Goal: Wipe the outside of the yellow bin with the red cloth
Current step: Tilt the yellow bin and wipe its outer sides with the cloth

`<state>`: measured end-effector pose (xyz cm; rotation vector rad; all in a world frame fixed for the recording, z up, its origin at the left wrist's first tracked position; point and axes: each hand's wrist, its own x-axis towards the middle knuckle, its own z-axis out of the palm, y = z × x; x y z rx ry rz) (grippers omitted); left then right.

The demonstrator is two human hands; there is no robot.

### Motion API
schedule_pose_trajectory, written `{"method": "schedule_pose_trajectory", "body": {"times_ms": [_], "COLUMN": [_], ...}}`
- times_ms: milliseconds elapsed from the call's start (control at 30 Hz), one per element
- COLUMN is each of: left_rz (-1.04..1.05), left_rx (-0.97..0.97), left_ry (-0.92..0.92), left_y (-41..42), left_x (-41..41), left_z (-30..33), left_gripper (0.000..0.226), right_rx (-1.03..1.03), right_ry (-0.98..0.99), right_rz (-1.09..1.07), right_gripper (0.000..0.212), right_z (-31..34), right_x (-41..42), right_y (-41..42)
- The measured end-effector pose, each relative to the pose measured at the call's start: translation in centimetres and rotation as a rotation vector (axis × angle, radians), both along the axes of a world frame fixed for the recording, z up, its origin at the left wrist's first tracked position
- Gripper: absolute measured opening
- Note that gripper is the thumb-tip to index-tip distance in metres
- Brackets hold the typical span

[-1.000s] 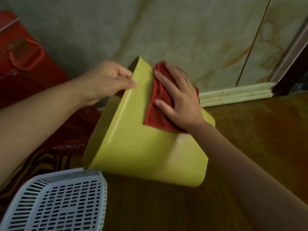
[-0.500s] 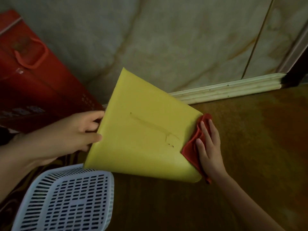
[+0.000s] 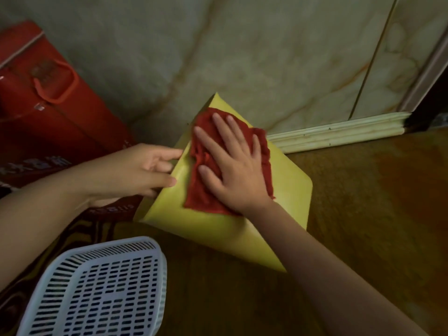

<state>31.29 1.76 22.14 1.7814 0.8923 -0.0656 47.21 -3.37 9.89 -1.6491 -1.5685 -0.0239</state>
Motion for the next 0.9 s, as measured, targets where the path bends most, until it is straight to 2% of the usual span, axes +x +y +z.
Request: {"method": "schedule_pose_trajectory", "body": {"times_ms": [167,267,333,400,467,500,567,667,800,900], "left_rz": [0.07,0.056,-0.009,-0.185,-0.352,-0.391,-0.365,-0.247,-0.243,-0.089], "left_rx": [-0.018,-0.053,0.008,0.288,0.719,0.873,0.974,0.927,0.926,0.829], "left_ry": [0.023,-0.054,-0.069,0.086,0.242,0.248,0.226,0.229,0.143,0.006], "left_y": [0.9,-0.8,-2.4,-4.3,-5.8,-5.9,-5.4,-3.6,-2.3,-1.0], "left_x": [1.0,3.3,4.0,2.2,-0.7,-2.2,-3.6,-2.0,0.7,3.5], "left_z": [0.1,0.2,-0.1,-0.7,-1.4,-1.9,-2.3,-2.1,-0.4,0.2], "left_gripper": [0.048,0.051,0.039,0.035,0.049,0.051,0.039,0.022,0.022,0.021], "right_rx": [-0.248,-0.23,-0.215,-0.219,-0.226,-0.233,-0.237,-0.154,0.013,0.125], "right_ry": [0.327,0.578,0.698,0.749,0.803,0.825,0.805,0.635,0.389,0.106], "right_rz": [-0.239,-0.353,-0.399,-0.418,-0.438,-0.44,-0.405,-0.238,0.014,-0.041], "right_gripper": [0.055,0.051,0.045,0.043,0.043,0.043,0.042,0.04,0.049,0.058], "right_z": [-9.1,-12.5,-13.3,-13.7,-13.6,-13.2,-11.5,-6.8,1.0,3.4], "right_x": [6.2,7.2,7.5,7.8,8.0,7.9,7.6,6.4,3.4,1.3], "right_y": [-5.4,-8.4,-9.0,-9.2,-9.1,-8.8,-8.0,-6.5,-4.2,-2.5]}}
